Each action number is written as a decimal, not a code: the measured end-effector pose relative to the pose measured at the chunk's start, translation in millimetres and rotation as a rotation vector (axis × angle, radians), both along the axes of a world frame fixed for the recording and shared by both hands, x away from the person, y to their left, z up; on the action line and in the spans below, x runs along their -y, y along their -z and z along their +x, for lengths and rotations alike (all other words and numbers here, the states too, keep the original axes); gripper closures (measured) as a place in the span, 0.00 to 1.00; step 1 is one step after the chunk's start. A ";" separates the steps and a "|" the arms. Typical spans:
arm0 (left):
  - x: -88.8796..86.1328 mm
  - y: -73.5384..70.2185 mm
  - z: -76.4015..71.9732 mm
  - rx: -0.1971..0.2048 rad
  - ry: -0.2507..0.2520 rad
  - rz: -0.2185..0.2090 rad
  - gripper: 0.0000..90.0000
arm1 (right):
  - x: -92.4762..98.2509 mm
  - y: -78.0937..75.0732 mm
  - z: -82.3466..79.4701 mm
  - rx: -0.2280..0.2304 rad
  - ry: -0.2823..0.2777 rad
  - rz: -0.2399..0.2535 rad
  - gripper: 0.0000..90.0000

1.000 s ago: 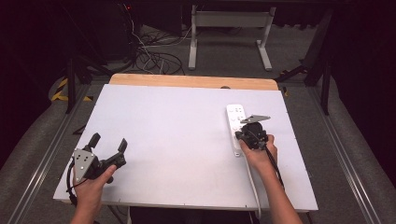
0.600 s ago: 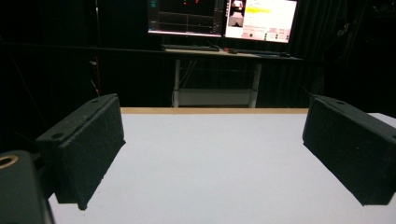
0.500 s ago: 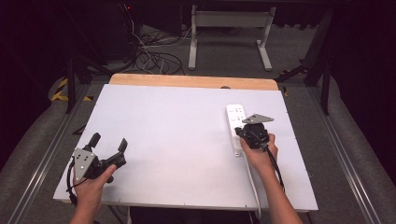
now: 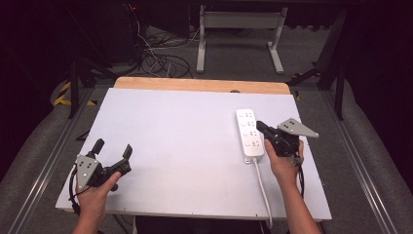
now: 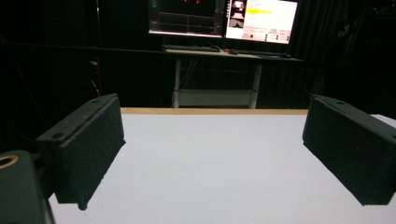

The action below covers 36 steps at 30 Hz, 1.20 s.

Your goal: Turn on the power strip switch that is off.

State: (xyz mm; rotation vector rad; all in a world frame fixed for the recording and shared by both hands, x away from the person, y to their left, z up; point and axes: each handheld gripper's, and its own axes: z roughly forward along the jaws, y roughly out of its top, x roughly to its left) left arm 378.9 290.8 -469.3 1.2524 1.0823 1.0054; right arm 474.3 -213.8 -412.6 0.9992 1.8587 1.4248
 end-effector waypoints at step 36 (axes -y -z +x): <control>0.3 -0.9 0.8 0.004 0.007 -0.007 0.06 | 52.4 -1.5 -49.1 0.186 0.211 0.156 0.01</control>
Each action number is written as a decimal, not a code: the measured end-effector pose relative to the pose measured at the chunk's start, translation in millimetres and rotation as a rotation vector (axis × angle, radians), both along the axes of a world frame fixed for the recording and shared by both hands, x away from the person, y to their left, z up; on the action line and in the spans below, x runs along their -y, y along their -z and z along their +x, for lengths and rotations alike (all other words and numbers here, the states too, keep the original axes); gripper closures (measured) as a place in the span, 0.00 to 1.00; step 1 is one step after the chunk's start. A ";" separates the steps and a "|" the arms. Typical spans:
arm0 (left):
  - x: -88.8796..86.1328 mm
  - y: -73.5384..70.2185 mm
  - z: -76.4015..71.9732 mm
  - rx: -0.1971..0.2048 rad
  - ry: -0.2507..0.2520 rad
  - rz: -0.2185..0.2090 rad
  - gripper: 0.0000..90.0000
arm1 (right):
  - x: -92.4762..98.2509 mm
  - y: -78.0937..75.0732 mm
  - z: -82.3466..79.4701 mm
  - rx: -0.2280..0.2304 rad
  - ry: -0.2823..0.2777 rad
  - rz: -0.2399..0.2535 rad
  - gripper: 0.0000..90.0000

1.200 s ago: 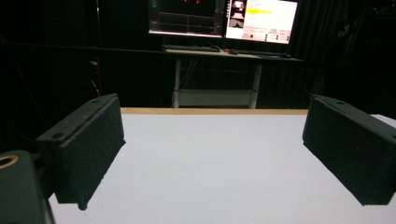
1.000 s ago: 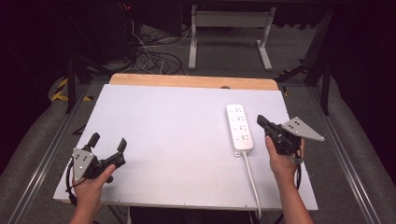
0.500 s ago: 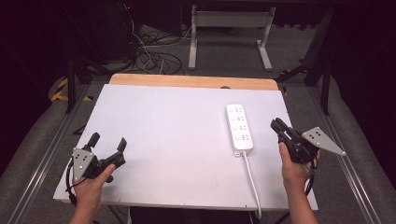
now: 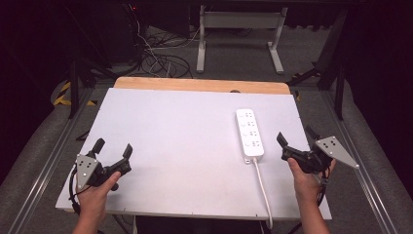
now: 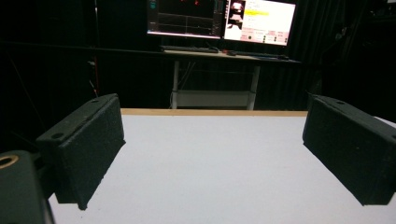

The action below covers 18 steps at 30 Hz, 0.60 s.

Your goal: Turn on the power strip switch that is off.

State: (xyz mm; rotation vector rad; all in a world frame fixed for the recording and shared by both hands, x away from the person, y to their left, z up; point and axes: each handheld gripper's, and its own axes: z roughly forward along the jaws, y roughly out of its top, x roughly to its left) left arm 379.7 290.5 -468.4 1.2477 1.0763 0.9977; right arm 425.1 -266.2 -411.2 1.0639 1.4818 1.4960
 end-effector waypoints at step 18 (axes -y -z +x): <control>-0.4 0.0 -0.4 0.000 -0.002 0.003 0.06 | -1.8 4.3 4.5 -0.039 -0.003 -0.018 0.03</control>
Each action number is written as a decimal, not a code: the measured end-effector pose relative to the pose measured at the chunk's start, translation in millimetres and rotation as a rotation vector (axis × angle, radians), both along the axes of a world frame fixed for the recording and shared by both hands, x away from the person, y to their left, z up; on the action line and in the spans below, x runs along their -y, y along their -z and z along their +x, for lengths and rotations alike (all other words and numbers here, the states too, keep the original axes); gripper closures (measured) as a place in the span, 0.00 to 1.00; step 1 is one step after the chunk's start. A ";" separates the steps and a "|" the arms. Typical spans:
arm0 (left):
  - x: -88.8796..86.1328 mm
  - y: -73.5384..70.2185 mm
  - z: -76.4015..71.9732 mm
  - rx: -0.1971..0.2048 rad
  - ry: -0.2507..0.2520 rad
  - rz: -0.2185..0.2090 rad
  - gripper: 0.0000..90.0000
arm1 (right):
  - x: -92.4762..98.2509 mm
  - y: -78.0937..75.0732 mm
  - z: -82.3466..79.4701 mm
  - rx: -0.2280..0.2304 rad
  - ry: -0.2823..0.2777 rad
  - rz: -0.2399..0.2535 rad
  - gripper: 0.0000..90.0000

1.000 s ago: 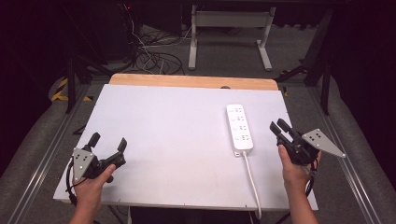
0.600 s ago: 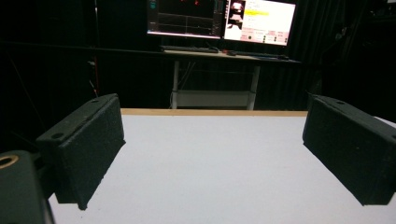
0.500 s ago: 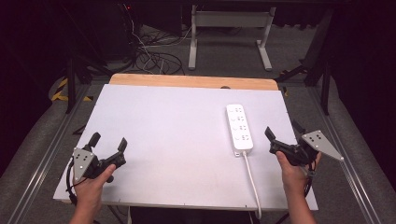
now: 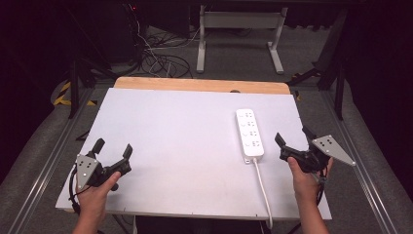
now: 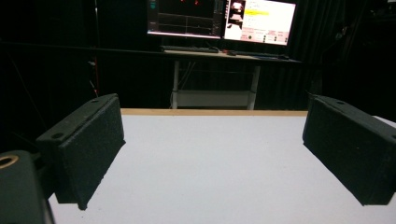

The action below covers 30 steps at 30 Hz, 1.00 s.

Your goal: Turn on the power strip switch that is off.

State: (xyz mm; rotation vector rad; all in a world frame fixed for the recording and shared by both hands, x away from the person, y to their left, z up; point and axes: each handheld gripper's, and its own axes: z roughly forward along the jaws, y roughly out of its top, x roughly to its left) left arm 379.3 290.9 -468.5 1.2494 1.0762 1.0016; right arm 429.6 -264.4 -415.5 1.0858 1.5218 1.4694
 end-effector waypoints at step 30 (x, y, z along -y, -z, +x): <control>-0.9 0.1 -1.8 -0.003 0.001 0.001 0.06 | -6.0 2.4 5.2 -0.041 -0.014 -0.034 0.06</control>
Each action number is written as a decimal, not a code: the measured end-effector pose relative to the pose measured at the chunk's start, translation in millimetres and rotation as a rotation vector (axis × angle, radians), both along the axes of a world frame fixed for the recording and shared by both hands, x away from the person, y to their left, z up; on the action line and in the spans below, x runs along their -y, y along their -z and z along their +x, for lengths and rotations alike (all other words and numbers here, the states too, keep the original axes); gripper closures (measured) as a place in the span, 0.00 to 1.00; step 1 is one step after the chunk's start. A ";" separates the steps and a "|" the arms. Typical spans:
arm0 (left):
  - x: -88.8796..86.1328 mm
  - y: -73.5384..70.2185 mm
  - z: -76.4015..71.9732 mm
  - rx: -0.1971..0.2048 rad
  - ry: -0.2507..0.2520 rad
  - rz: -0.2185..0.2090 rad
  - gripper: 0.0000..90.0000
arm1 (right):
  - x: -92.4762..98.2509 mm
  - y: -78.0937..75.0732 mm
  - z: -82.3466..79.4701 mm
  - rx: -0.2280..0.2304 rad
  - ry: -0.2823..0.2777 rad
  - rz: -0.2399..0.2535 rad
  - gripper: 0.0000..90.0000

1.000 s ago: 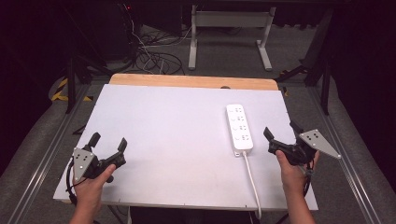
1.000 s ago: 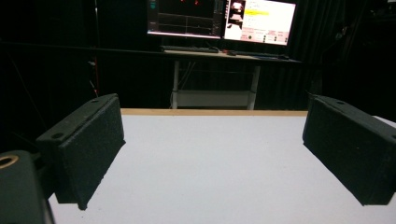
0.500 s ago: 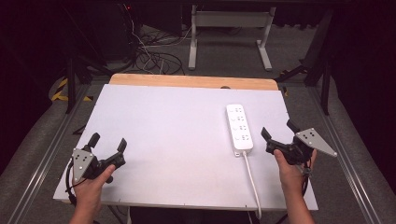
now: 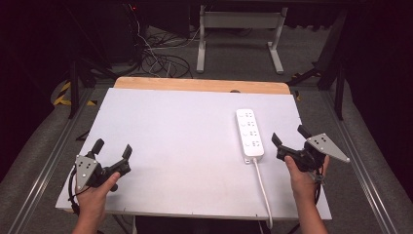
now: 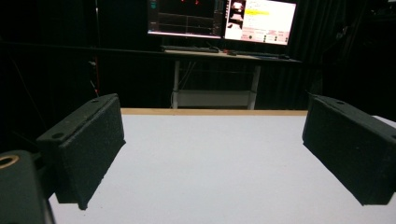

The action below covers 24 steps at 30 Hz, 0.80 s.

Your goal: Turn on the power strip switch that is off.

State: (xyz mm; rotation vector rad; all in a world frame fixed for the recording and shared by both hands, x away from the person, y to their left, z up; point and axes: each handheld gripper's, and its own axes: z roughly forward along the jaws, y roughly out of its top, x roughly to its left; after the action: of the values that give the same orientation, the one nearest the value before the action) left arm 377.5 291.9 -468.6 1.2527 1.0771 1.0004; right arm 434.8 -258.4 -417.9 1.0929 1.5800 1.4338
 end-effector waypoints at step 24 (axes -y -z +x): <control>-0.3 0.0 -0.3 0.000 -0.001 -0.002 0.07 | -1.8 0.5 1.7 -0.013 -0.007 -0.006 0.08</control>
State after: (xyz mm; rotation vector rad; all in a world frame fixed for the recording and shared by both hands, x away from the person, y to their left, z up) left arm 377.2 292.1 -468.6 1.2508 1.0789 1.0003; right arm 436.5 -256.5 -418.4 1.0963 1.5983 1.4282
